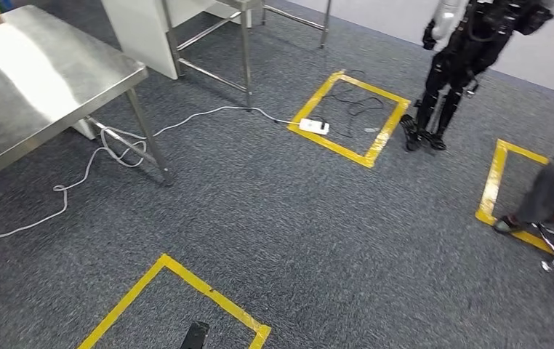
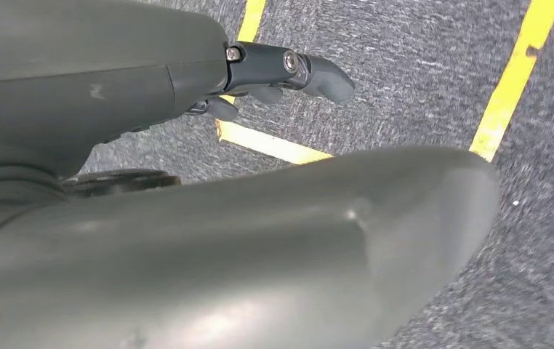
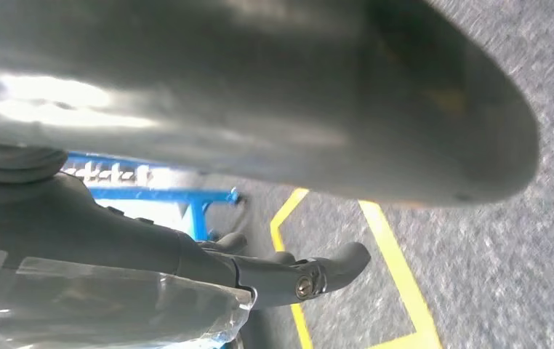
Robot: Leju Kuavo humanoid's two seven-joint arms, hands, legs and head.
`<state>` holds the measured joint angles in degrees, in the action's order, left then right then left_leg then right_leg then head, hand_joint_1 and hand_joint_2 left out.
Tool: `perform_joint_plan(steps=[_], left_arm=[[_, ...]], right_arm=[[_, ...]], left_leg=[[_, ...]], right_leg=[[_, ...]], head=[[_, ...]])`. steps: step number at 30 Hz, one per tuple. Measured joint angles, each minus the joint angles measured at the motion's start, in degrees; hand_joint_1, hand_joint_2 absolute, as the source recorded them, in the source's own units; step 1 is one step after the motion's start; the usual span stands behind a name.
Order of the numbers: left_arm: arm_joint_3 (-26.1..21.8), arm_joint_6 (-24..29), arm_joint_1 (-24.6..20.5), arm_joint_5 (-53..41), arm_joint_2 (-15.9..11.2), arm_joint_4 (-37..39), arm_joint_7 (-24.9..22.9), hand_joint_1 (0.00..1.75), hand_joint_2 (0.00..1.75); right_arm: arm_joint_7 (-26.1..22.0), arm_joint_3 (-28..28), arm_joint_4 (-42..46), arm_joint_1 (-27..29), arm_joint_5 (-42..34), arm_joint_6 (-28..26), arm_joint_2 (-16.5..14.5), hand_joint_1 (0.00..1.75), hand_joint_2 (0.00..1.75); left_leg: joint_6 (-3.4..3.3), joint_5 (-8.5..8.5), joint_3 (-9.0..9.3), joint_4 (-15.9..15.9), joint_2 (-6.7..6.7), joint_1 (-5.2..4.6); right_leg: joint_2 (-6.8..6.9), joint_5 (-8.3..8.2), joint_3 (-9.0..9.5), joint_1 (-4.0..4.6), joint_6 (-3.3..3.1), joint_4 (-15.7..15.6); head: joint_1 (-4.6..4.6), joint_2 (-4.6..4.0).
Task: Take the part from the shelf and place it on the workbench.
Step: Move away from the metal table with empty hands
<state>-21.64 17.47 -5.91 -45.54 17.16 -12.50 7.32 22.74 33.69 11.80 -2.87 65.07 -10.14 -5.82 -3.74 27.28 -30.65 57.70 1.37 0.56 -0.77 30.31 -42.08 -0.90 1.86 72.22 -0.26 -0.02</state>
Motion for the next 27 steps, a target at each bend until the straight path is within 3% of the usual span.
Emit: perform_joint_plan(steps=[1,2,4,6,7,8,9,10,12,14,15,16,17,18,20,22,24,25,27], left_arm=[[0.0,0.0,0.0,0.0,0.0,0.0,0.0,0.0,0.0],[0.0,0.0,0.0,0.1,0.0,0.0,0.0,0.0,0.0],[0.0,0.0,0.0,0.1,0.0,0.0,0.0,0.0,0.0],[0.0,0.0,-0.1,0.1,0.0,0.0,0.0,0.0,0.0],[0.0,-0.1,-0.1,0.2,0.0,0.0,0.1,0.0,0.0],[0.0,-0.4,-0.1,0.5,0.0,0.0,0.1,0.0,0.0],[0.0,-0.9,-0.2,1.2,0.0,0.0,0.3,0.0,0.0],[-0.2,-1.8,-0.2,2.3,0.1,0.0,0.5,0.0,0.0],[-1.1,-4.5,-0.2,5.6,0.1,0.0,0.8,0.0,0.0],[-2.9,-7.3,0.1,9.8,0.0,0.0,-0.4,0.0,0.0],[-4.0,-8.4,0.1,11.9,-0.1,0.0,-1.7,0.0,0.0],[-5.3,-9.4,-0.1,14.1,-0.4,0.1,-3.6,0.0,0.0],[-6.8,-10.1,-0.4,16.0,-0.9,0.1,-5.6,0.0,0.0],[-8.2,-10.7,-0.8,17.6,-1.4,0.1,-7.4,0.0,0.0],[-11.0,-11.2,-1.4,19.6,-2.5,0.1,-10.2,0.0,0.0],[-13.0,-11.2,-1.8,20.1,-3.1,0.0,-11.8,0.0,0.0],[-13.8,-12.0,-2.2,19.5,-3.5,0.0,-12.5,0.0,0.0],[-13.9,-12.6,-2.4,19.1,-3.7,0.0,-12.7,0.0,0.0],[-14.1,-13.3,-2.4,18.7,-4.2,0.0,-12.7,0.0,0.0]], right_arm=[[0.0,0.0,0.0,0.1,0.0,0.1,0.0,0.0,0.0],[0.0,0.1,0.0,0.1,0.0,0.1,0.0,0.0,0.0],[0.0,0.2,0.0,0.1,0.0,0.1,0.0,0.0,0.0],[0.0,0.2,0.0,-0.2,0.0,0.1,0.0,0.0,0.0],[-0.1,0.2,0.0,-0.3,0.0,0.1,0.0,0.0,0.0],[-0.2,0.3,0.0,-0.3,0.1,0.2,0.0,0.0,0.0],[-0.6,0.3,0.0,-0.3,0.2,0.2,0.0,0.0,0.44],[-1.1,0.3,0.0,-0.3,0.3,0.3,0.0,0.0,0.87],[-2.3,0.4,0.0,-0.3,0.3,0.5,-0.1,0.0,1.75],[-3.1,0.7,0.0,-0.3,0.1,1.2,-0.3,0.0,1.75],[-3.4,0.9,0.0,-0.3,0.0,1.7,-0.4,0.0,1.75],[-3.7,1.1,0.0,-0.3,0.0,2.2,-0.5,0.0,1.75],[-4.0,1.3,0.0,-0.2,0.1,2.7,-0.5,0.0,1.75],[-4.3,1.4,0.0,-0.1,0.3,2.9,-0.5,0.0,1.75],[-4.5,1.6,0.0,-0.1,0.7,3.2,-0.5,0.0,1.75],[-4.6,1.8,0.0,-0.2,1.0,3.2,-0.5,0.0,1.75],[-4.6,2.1,0.0,0.0,1.0,3.2,-0.5,0.0,1.75],[-4.6,2.3,0.0,0.1,1.1,3.2,-0.5,0.0,1.75],[-4.6,2.7,0.0,0.0,1.1,3.1,-0.4,0.0,1.75]], left_leg=[[0.02,-0.02,-0.1,0.0,0.86,-0.07],[0.06,-0.05,-0.13,0.0,1.64,-0.1],[0.28,-0.07,-0.03,0.0,3.01,-0.2],[0.9,0.12,0.17,0.0,4.15,-0.47],[1.27,0.24,0.32,0.0,4.74,-0.59],[1.65,0.36,0.46,0.0,5.38,-0.63],[2.04,0.5,0.55,0.1,5.63,-0.5],[2.42,0.99,0.46,0.6,4.98,-0.32],[2.99,3.87,-1.08,4.7,1.79,0.07],[3.19,8.01,-4.34,12.2,-0.86,0.18],[3.25,9.16,-5.77,15.2,-1.28,0.18],[3.27,9.09,-6.4,16.4,-1.41,0.19],[3.27,7.78,-5.95,15.4,-1.49,0.25],[3.26,5.62,-4.54,12.4,-1.82,0.37],[3.11,1.95,-1.24,5.1,-3.89,0.7],[2.75,1.04,-0.09,1.9,-5.32,0.63],[2.01,0.7,-0.26,1.4,-4.51,0.38],[1.49,0.32,-0.18,0.9,-3.92,0.35],[0.51,-0.42,0.02,0.0,-2.42,0.43]], right_leg=[[0.15,0.07,0.08,-0.08,0.33,0.5],[0.41,-0.64,1.51,-0.14,0.75,-1.4],[2.75,-2.85,6.83,-0.17,1.25,-9.9],[5.46,-4.22,10.23,0.31,0.86,-15.8],[5.93,-4.39,10.4,0.62,0.43,-16.6],[5.4,-4.59,10.18,0.9,0.1,-16.6],[4.59,-4.77,10.15,0.57,-0.37,-16.7],[3.88,-4.97,10.25,0.23,-0.76,-16.9],[2.45,-5.45,10.57,-0.49,-1.75,-17.1],[0.91,-5.68,10.36,-0.22,-2.36,-17.0],[0.05,-5.7,10.3,-0.08,-2.45,-17.0],[-0.79,-5.73,10.26,0.0,-2.49,-16.9],[-1.64,-5.73,10.26,0.04,-2.48,-16.8],[-2.5,-5.73,10.26,0.04,-2.46,-16.6],[-4.15,-5.7,9.98,0.2,-2.33,-16.0],[-5.34,-5.89,9.2,0.32,-1.73,-15.6],[-6.13,-6.3,8.35,0.38,-0.77,-15.7],[-5.62,-6.2,7.91,0.44,-0.48,-15.4],[-3.05,-4.43,5.75,0.63,-0.57,-11.8]], head=[[0.01,0.01],[0.02,0.01],[0.05,0.02],[0.0,0.01],[-0.03,0.01],[-0.1,0.01],[-0.13,0.01],[-0.16,0.01],[-0.27,0.01],[-0.34,0.01],[-0.33,0.01],[-0.32,0.0],[-0.32,0.0],[-0.32,0.01],[-0.32,0.01],[-0.31,0.0],[-0.3,0.01],[-0.27,0.01],[0.02,0.01]])
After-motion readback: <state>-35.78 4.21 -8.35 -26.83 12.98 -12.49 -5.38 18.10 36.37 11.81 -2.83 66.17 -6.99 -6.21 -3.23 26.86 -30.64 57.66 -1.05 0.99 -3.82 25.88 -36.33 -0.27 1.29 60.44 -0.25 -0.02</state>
